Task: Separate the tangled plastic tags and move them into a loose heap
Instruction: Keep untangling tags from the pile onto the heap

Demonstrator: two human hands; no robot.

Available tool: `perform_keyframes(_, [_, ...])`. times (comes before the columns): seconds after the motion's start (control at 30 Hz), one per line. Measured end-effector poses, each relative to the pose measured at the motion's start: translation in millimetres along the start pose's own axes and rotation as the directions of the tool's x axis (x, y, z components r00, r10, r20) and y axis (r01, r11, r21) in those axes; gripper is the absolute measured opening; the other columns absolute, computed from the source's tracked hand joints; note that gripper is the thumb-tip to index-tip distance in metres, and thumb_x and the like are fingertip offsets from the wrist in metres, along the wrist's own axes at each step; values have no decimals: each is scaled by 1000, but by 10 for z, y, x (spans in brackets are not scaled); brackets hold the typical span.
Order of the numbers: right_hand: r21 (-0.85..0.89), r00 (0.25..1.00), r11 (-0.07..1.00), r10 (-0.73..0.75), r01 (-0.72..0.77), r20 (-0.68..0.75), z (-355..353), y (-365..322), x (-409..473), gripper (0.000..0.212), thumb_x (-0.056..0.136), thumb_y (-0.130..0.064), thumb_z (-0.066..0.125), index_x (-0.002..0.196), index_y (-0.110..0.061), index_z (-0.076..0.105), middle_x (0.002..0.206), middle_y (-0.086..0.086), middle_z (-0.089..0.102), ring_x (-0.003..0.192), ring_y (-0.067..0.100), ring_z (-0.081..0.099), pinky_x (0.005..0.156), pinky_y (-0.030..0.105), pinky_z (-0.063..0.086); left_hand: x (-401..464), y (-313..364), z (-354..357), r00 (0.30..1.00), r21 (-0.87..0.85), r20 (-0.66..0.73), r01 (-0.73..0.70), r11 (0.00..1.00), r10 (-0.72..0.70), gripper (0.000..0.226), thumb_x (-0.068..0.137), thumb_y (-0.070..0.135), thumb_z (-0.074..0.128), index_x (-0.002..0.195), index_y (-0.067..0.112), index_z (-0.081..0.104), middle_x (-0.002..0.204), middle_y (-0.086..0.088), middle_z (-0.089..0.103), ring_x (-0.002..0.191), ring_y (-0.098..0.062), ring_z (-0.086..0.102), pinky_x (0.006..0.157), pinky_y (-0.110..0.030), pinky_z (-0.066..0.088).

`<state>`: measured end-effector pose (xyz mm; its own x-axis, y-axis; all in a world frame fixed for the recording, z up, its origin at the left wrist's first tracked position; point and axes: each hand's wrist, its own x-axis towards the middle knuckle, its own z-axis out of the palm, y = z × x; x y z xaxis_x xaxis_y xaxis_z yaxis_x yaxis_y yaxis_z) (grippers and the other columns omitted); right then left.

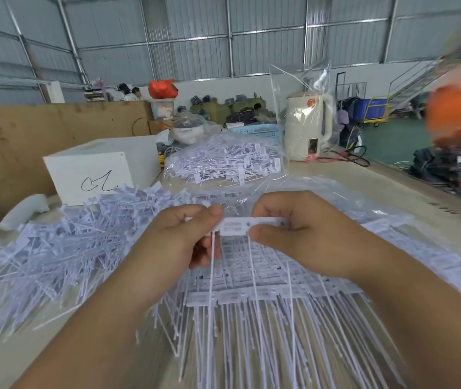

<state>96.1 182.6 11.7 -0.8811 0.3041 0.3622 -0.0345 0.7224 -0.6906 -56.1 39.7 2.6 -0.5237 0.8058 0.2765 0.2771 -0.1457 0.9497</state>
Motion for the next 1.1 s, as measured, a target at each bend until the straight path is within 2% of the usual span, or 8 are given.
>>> perform_keyframes(0.3, [-18, 937, 999, -46, 42, -346, 235, -51, 78, 25, 94, -25, 62, 71, -23, 53, 49, -12, 46, 43, 6, 39, 48, 23, 33, -65, 65, 306, 985, -408, -173, -86, 909, 15, 28, 86, 35, 56, 63, 22, 66, 50, 7, 49, 47, -9, 45, 45, -19, 36])
perform_keyframes(0.5, [139, 786, 981, -24, 139, -617, 132, -156, 49, 24, 98, -21, 55, 75, -17, 54, 50, -14, 48, 38, 1, 38, 35, 15, 29, 63, -7, -23, 937, -840, -187, 4, 543, -295, 29, 99, 32, 49, 73, 18, 45, 67, 5, 44, 51, -4, 41, 42, -12, 40])
perform_keyframes(0.57, [119, 792, 977, -69, 176, -606, 5, -153, 18, 24, 97, -19, 57, 74, -14, 55, 47, -14, 45, 38, 1, 37, 37, 14, 28, 105, -44, -174, 920, -709, -263, 19, 705, -290, 34, 100, 34, 49, 69, 20, 44, 62, 5, 46, 47, -6, 40, 41, -14, 37])
perform_keyframes(0.67, [95, 950, 985, -110, 143, -291, 59, -132, 1, 22, 95, -16, 61, 74, -10, 58, 48, -14, 43, 38, 1, 35, 40, 15, 27, 116, -114, -58, 966, -253, -247, 10, 967, -74, 44, 94, 41, 55, 55, 20, 54, 53, -3, 51, 41, -14, 42, 40, -22, 36])
perform_keyframes(0.73, [-8, 988, 997, -77, 77, -130, 148, -124, 9, 25, 93, -20, 62, 69, -19, 56, 48, -12, 44, 40, 2, 36, 42, 23, 31, 65, -118, 83, 994, -162, -105, -26, 986, 9, 48, 88, 49, 59, 50, 19, 57, 50, -9, 53, 40, -20, 45, 41, -24, 37])
perform_keyframes(0.9, [-58, 996, 998, 30, -35, -78, 139, -76, 34, 22, 91, -28, 62, 71, -20, 58, 48, -11, 48, 40, 5, 40, 44, 26, 34, -8, -93, 95, 996, -42, 32, -76, 996, 78, 56, 75, 69, 52, 53, 18, 58, 51, -8, 56, 45, -20, 50, 45, -24, 40])
perform_keyframes(1.0, [-73, 998, 997, 1, -6, -57, 149, -99, 23, 22, 90, -36, 63, 74, -20, 61, 59, -6, 54, 53, 10, 50, 54, 33, 42, -43, -85, 104, 991, 134, 59, -130, 982, 123, 43, 78, 55, 64, 57, 18, 61, 52, -1, 57, 46, -13, 53, 47, -17, 42])
perform_keyframes(1.1, [39, 1000, 999, 7, -6, -17, 126, -125, 29, 23, 91, -36, 63, 81, -16, 65, 71, 10, 64, 63, 28, 58, 61, 47, 47, -51, -39, 108, 993, 80, 62, -108, 991, 104, 34, 77, 46, 64, 52, 23, 61, 51, -2, 58, 43, -10, 51, 45, -15, 40])
